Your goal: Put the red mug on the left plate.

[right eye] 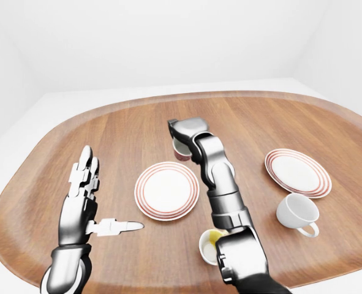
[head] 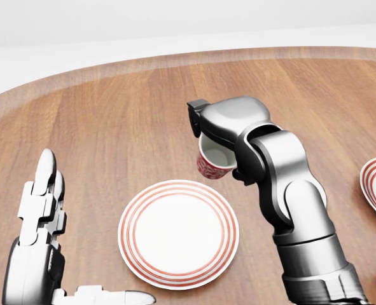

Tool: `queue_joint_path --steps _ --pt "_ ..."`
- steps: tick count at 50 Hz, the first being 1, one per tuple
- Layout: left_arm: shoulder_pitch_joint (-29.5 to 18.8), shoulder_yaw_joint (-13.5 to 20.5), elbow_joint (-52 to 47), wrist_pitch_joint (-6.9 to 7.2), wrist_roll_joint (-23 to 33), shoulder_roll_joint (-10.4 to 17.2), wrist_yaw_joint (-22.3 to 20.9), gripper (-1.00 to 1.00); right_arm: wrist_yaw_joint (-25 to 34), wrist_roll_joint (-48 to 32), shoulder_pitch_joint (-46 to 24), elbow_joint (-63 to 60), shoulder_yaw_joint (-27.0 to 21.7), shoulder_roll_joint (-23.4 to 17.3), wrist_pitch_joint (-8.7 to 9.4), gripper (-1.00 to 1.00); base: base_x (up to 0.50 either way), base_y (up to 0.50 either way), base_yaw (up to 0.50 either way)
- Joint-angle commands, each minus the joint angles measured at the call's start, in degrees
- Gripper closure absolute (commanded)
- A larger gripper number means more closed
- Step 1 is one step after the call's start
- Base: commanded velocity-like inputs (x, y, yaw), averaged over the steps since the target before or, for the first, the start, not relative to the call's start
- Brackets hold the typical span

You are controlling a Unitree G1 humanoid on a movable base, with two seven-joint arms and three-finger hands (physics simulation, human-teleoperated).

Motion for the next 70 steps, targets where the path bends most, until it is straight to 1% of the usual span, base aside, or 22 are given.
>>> queue_joint_path --steps 1,8,15,20,23,25,27,36,39,41,42,43,44,45,47,51,54,59,61,62,65,70 --pt "0.5 0.3 0.1 -0.71 -0.3 0.0 0.0 -1.0 0.0 -5.4 -14.3 27.3 8.6 11.0 0.0 1.0 0.0 0.0 0.0" --pt "0.9 0.2 -0.2 -0.87 -0.3 0.1 0.1 -1.0 0.0 -3.4 -19.0 39.8 8.9 14.9 0.0 1.0 0.0 0.0 0.0" --pt "0.7 0.0 -0.1 -0.65 -0.2 0.1 0.1 -1.0 0.0 -3.1 -22.3 48.8 9.7 16.1 0.0 1.0 0.0 0.0 0.0" --pt "0.6 -0.1 -0.1 -0.6 -0.2 0.1 0.1 -1.0 0.0 -2.9 -22.4 51.3 10.0 16.8 0.0 1.0 0.0 0.0 0.0" --pt "0.5 -0.1 -0.2 -0.42 -0.2 0.1 0.1 -1.0 -7.4 -4.2 -22.5 54.8 10.6 17.7 0.0 1.0 0.0 0.0 0.0" --pt "0.4 -0.1 -0.1 -0.34 -0.1 0.1 0.1 -1.0 -8.9 -4.8 -22.5 56.0 10.9 17.9 0.0 1.0 0.0 0.0 0.0" --pt "0.4 -0.2 -0.2 -0.25 -0.1 0.1 0.1 -1.0 -12.8 -5.8 -21.7 58.6 11.5 18.5 0.0 1.0 0.0 0.0 0.0" --pt "0.5 0.1 -0.4 -0.25 -0.3 0.1 0.0 -1.0 -23.2 -10.5 -20.0 64.7 12.5 18.7 0.0 1.0 0.0 0.0 0.0" --pt "0.3 0.1 -0.3 -0.18 -0.3 0.1 -0.1 -1.0 -26.9 -12.9 -18.8 65.9 13.0 18.8 1.04 1.0 0.0 0.0 0.0" --pt "0.4 0.2 -0.4 -0.22 -0.4 0.1 -0.1 -1.0 -29.6 -14.2 -18.3 66.5 13.1 18.9 2.32 1.0 0.0 0.0 0.0" --pt "0.4 0.2 -0.4 -0.23 -0.4 0.1 -0.1 -1.0 -29.7 -14.3 -18.3 66.5 12.9 18.9 2.33 1.0 0.0 0.0 0.0" --pt "0.6 0.3 -0.6 -0.32 -0.4 0.1 -0.1 -1.0 -33.5 -13.7 -17.7 66.9 12.0 19.0 2.1 1.0 0.0 0.0 0.0" --pt "0.7 0.3 -0.6 -0.32 -0.4 0.1 -0.1 -1.0 -33.7 -13.7 -17.8 67.0 11.9 19.0 2.08 1.0 0.0 0.0 0.0" --pt "0.6 0.3 -0.6 -0.3 -0.4 0.1 -0.2 -1.0 -35.7 -14.4 -17.4 67.2 12.1 19.1 3.58 1.0 0.0 0.0 0.0" --pt "0.5 0.3 -0.6 -0.25 -0.4 0.1 -0.2 -1.0 -38.0 -15.4 -17.2 67.6 12.3 19.0 5.24 1.0 0.0 0.0 0.0" --pt "0.5 0.3 -0.4 -0.31 -0.3 0.1 -0.2 -1.0 -42.4 -15.2 -16.7 68.1 11.2 18.9 6.03 1.0 0.0 0.0 0.0" --pt "0.5 0.3 -0.5 -0.27 -0.3 0.1 -0.3 -1.0 -44.6 -14.5 -16.2 68.4 10.6 18.8 5.6 1.0 0.0 0.0 0.0" --pt "0.3 0.3 -0.2 -0.23 -0.2 0.0 -0.3 -1.0 -45.9 -11.4 -15.2 68.8 9.2 18.4 3.2 1.0 0.0 0.0 0.0" --pt "0.2 0.3 -0.1 -0.21 -0.3 0.0 -0.3 -1.0 -46.7 -8.6 -15.0 68.8 7.7 18.1 0.57 1.0 0.0 0.0 0.0" --pt "0.2 0.4 -0.1 -0.22 -0.3 0.0 -0.3 -1.0 -46.2 -7.0 -15.0 68.9 6.9 17.9 0.0 1.0 0.0 0.0 0.0" --pt "0.1 0.4 0.0 -0.22 -0.3 -0.1 -0.3 -1.0 -46.5 -4.4 -14.8 69.1 6.6 17.3 0.0 1.0 0.0 0.0 0.0" --pt "-0.1 0.3 0.1 -0.04 -0.2 -0.1 -0.3 -1.0 -44.1 -1.2 -14.0 69.8 5.9 16.0 0.0 1.0 0.0 0.0 0.0"
